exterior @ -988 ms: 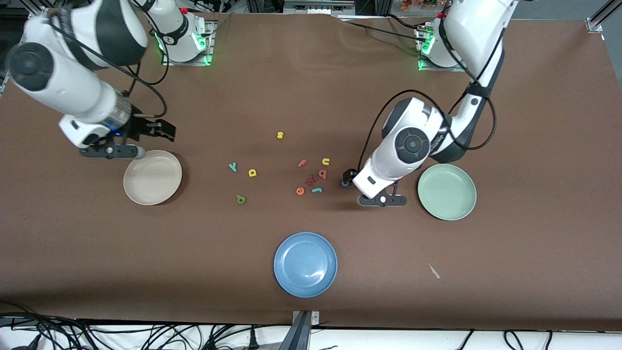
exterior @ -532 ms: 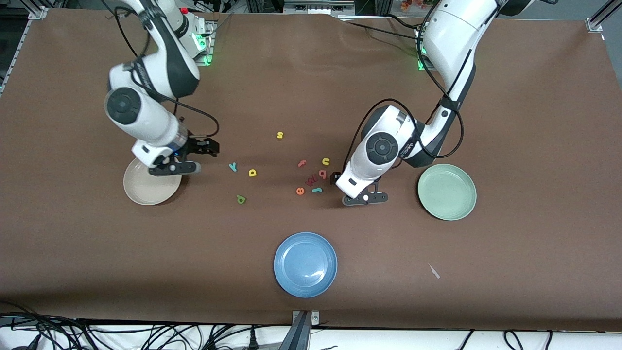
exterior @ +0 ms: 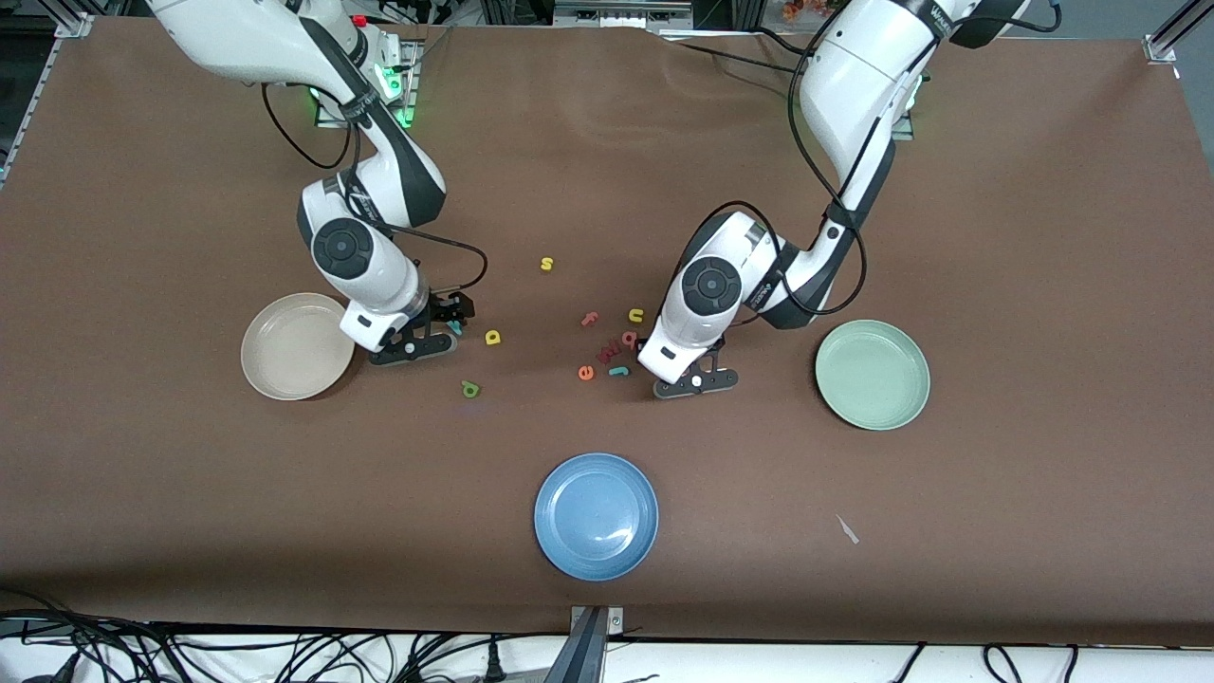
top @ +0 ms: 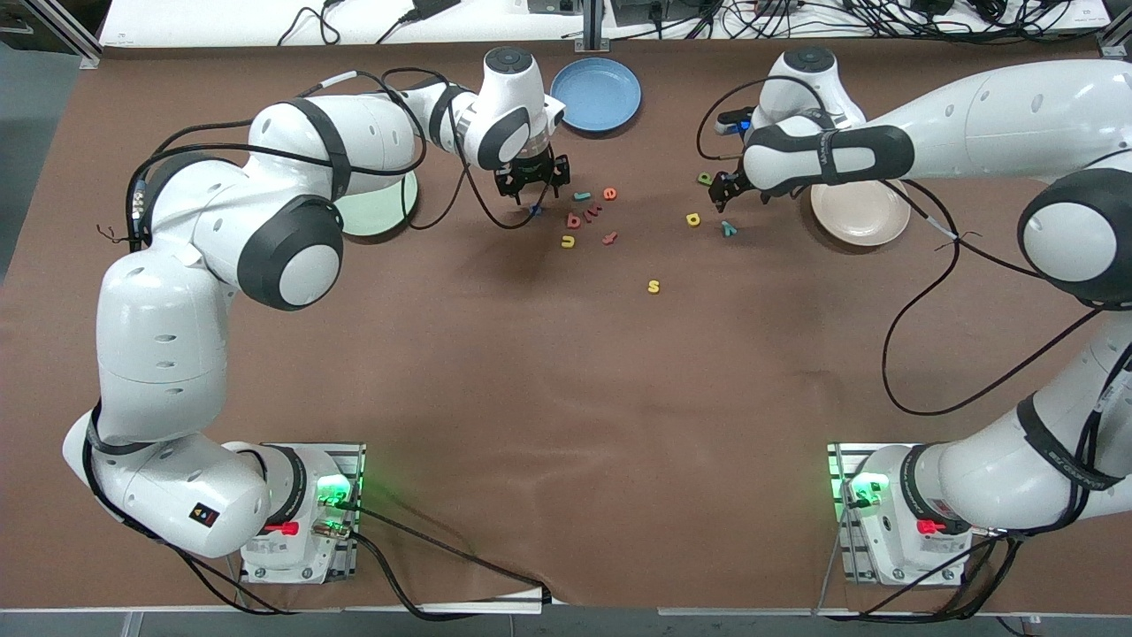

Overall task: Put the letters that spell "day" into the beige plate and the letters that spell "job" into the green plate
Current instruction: 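Grasp the teal y with the right gripper while the left gripper grasps the blue o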

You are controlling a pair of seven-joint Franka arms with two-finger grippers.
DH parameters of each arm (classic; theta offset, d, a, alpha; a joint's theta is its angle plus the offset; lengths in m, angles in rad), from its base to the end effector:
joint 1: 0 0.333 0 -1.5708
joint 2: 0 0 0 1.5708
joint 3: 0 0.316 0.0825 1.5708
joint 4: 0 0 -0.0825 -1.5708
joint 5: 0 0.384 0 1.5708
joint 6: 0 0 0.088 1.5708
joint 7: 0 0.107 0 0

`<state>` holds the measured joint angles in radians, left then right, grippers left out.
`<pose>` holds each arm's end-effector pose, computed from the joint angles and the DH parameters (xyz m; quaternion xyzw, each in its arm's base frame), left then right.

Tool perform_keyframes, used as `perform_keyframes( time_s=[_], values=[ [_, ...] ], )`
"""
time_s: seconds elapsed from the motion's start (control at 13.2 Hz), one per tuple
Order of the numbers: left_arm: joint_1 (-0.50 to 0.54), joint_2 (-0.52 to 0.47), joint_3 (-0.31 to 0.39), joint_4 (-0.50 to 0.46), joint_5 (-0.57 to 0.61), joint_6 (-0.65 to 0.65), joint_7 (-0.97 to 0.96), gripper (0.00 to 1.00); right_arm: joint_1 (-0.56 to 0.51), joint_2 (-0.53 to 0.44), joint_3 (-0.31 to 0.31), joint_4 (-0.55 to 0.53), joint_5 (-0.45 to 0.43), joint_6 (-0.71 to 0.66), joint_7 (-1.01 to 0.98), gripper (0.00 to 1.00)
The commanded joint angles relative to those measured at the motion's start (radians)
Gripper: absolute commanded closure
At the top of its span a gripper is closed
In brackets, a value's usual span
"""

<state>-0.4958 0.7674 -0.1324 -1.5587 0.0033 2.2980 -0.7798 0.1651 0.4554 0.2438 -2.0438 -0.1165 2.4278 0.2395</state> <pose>0.5744 -0.4011 0.1942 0.9947 0.0923 -0.0374 0.0271 0.5430 0.2329 0.2170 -0.9924 -0.1190 0.0310 0.0071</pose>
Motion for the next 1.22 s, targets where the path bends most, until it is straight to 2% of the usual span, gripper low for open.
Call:
perform_keyframes(
  time_s=[0.0, 0.08, 0.23, 0.53, 0.61, 0.76, 0.91, 1.06, 1.14],
  values=[
    [-0.012, 0.009, 0.011, 0.011, 0.055, 0.004, -0.03, 0.3, 0.013, 0.029, -0.001, 0.008, -0.041, 0.022, 0.029, 0.0],
    [-0.012, 0.009, 0.011, 0.006, 0.087, 0.003, -0.03, 0.34, 0.022, 0.034, -0.001, 0.007, -0.043, 0.033, 0.033, 0.01],
    [-0.012, 0.013, 0.01, -0.012, 0.136, 0.003, -0.03, 0.35, 0.03, 0.052, -0.001, 0.007, -0.046, 0.056, 0.052, 0.06],
    [-0.013, 0.026, 0.01, -0.012, 0.138, 0.018, -0.033, 0.36, 0.036, 0.077, -0.003, 0.007, -0.048, 0.063, 0.052, 0.18],
    [-0.013, 0.027, 0.01, -0.012, 0.138, 0.018, -0.033, 0.45, 0.036, 0.083, -0.003, 0.007, -0.052, 0.069, 0.052, 0.22],
    [-0.013, 0.027, 0.01, -0.011, 0.138, 0.018, -0.033, 0.78, 0.036, 0.083, -0.003, 0.005, -0.055, 0.07, 0.052, 0.3],
    [-0.012, 0.024, 0.01, -0.009, 0.138, 0.018, -0.035, 0.93, 0.034, 0.086, -0.003, 0.007, -0.055, 0.07, 0.052, 0.37],
    [0.002, 0.012, 0.01, -0.001, 0.139, 0.005, -0.021, 1.0, 0.033, 0.089, -0.004, 0.007, -0.055, 0.07, 0.05, 0.42],
    [0.008, -0.003, 0.01, -0.001, 0.139, 0.0, -0.007, 1.0, 0.033, 0.089, -0.006, 0.007, -0.055, 0.07, 0.052, 0.45]
  ],
)
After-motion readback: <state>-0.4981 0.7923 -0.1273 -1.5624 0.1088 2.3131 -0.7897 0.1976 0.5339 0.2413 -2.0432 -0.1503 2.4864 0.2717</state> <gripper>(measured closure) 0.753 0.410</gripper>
